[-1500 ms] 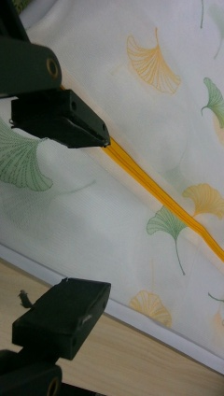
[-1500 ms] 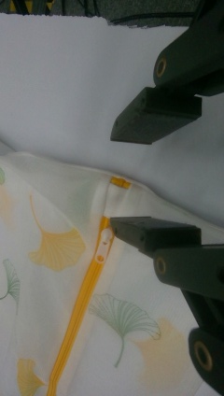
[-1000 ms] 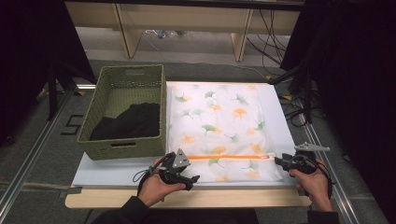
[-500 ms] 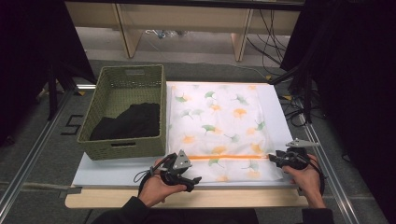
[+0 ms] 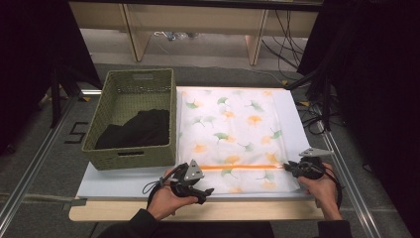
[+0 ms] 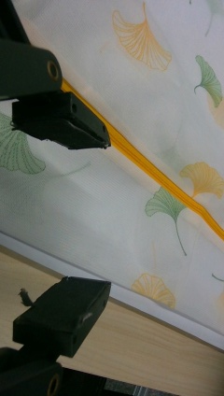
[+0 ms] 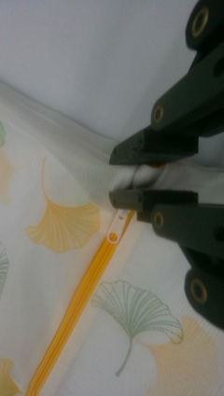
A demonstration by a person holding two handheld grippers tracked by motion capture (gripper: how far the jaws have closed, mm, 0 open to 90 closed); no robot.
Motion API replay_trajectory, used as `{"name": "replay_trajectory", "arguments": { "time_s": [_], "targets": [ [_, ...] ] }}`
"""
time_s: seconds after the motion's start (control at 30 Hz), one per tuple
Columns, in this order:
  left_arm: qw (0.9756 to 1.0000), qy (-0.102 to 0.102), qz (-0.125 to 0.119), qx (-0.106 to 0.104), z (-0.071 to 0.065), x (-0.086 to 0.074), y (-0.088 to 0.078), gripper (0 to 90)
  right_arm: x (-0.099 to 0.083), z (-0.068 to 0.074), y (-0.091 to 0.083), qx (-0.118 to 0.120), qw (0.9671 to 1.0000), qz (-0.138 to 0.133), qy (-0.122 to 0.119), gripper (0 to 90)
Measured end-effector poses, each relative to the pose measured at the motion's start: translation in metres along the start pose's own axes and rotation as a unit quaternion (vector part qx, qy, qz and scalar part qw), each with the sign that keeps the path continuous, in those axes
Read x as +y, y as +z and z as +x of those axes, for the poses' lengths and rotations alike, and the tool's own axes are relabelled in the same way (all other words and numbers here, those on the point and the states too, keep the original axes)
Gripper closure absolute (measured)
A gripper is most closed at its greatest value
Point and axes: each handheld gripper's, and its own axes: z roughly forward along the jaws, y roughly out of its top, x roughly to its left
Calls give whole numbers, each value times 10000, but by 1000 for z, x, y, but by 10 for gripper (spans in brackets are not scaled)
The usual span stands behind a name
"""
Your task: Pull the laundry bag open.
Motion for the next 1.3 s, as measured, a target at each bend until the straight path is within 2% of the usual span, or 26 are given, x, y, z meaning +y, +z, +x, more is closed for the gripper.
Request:
{"name": "replay_trajectory", "arguments": {
  "time_s": [0.07,0.1,0.13,0.2,0.23,0.27,0.3,0.43,0.47,0.53,0.6,0.67,0.7,0.73,0.77,0.87,0.9,0.93,1.0,1.03,1.07,1.1,1.13,1.27,1.3],
  "targets": [
    [10000,-36,23,15,0,0,0,258,0,0,0,14,10000,-19,-85,839],
    [10000,-76,-18,-3,0,0,1,258,2,5,-2,1,9999,97,95,847],
    [10000,-59,0,16,0,0,1,259,2,5,-3,-22,9999,100,84,848],
    [10000,-4,3,14,1,1,1,269,4,3,-3,-13,9999,-67,-151,849],
    [9999,-145,-63,-45,0,3,3,275,5,5,-6,-28,9999,-102,-24,850],
    [9999,-145,-63,-45,0,3,3,288,5,5,-6,-28,9999,-102,-24,850],
    [9995,-271,-4,-162,-1,7,6,302,9,6,-10,-61,9997,-186,-160,850],
    [9992,-231,-142,-310,-7,17,11,352,12,9,-13,-134,9989,-352,-270,850],
    [9990,-204,-179,-356,-9,20,14,352,14,10,-16,-118,9991,-324,-246,850],
    [9986,-236,-194,-441,-11,27,22,385,17,12,-21,-60,9983,-462,-362,850],
    [9987,-155,-218,-426,-10,29,26,411,19,14,-27,-89,9978,-558,-341,850],
    [9976,-375,-324,-493,-12,33,33,427,20,14,-28,-51,9973,-629,-378,850],
    [9969,-374,-327,-603,-10,38,38,460,22,19,-30,-27,9972,-659,-365,850],
    [9968,-361,-356,-620,-11,41,42,479,23,20,-31,-36,9972,-649,-370,850],
    [9959,-430,-374,-703,-12,43,45,493,25,19,-30,16,9960,-731,-521,851],
    [9957,-366,-427,-732,-14,48,53,530,27,23,-32,28,9958,-748,-535,851],
    [9945,-426,-476,-827,-17,53,60,541,30,26,-33,100,9950,-799,-586,851],
    [9945,-426,-476,-827,-17,53,60,552,30,29,-34,128,9956,-776,-501,851],
    [9922,-497,-539,-1008,-21,60,67,556,32,31,-34,168,9951,-817,-531,851],
    [9917,-485,-608,-1023,-24,65,74,563,34,35,-34,250,9946,-836,-564,852],
    [9919,-412,-568,-1059,-24,68,77,565,34,37,-34,258,9942,-860,-596,852],
    [9919,-412,-568,-1059,-24,68,77,565,36,39,-35,290,9940,-867,-601,852],
    [9915,-412,-645,-1051,-28,74,84,572,37,39,-34,356,9925,-910,-731,852],
    [9905,-438,-752,-1066,-30,78,92,581,40,45,-36,456,9923,-941,-667,853],
    [9900,-468,-768,-1086,-31,79,97,581,41,46,-36,458,9911,-976,-779,852]
  ]
}}
